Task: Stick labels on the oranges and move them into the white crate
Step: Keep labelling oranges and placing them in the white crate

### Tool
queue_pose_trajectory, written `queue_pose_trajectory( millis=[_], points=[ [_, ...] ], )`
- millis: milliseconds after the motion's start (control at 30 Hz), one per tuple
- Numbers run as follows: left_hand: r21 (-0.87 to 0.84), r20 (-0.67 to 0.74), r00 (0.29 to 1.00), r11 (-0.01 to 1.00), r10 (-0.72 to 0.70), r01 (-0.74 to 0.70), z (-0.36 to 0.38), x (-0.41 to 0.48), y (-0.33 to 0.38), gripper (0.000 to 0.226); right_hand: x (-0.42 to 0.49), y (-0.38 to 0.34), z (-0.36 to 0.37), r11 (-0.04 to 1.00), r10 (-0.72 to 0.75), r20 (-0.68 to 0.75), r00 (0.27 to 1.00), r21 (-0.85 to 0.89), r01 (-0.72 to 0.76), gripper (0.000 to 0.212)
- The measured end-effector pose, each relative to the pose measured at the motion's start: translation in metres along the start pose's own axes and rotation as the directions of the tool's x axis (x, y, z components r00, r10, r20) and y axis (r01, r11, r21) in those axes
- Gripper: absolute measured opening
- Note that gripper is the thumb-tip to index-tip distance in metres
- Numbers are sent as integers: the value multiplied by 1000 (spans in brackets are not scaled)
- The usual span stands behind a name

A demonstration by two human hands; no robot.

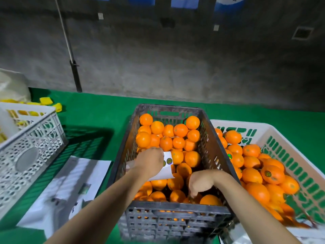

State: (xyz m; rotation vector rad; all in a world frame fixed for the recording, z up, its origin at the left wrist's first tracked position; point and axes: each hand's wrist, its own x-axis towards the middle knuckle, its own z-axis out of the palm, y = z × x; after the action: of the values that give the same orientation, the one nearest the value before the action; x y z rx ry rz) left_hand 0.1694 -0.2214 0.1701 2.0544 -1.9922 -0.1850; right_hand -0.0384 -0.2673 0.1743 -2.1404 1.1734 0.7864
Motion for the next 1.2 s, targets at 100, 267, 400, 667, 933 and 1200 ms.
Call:
queue_pose_trajectory(
  millis=[100, 267, 400, 667, 933, 1200],
  points=[
    [1, 20, 999, 1000, 26, -26, 2, 1, 1, 24, 2, -3, 0, 993, 12, 50, 999, -114, -6, 33],
    [-53, 35, 997, 997, 62, -60, 5, -1, -4, 28, 14, 1, 3, 990, 21, 55, 998, -137, -13, 21],
    [-56, 14, 998, 996, 64, -63, 10, 1, -8, 26, 23, 9, 9, 999, 28, -66, 997, 19, -27, 8],
    [-86, -69, 992, 990, 106, -111, 12, 2, -8, 29, 27, 10, 14, 989, 133, 18, 991, 65, -134, 53],
    [-94, -94, 989, 988, 115, -124, 10, -1, -9, 28, 30, 3, 15, 981, 187, 185, 965, 6, -192, 72],
    [-69, -118, 986, 989, 120, -129, 10, -2, -8, 28, 29, 1, 16, 991, 104, 82, 991, 81, -110, 85]
  ],
)
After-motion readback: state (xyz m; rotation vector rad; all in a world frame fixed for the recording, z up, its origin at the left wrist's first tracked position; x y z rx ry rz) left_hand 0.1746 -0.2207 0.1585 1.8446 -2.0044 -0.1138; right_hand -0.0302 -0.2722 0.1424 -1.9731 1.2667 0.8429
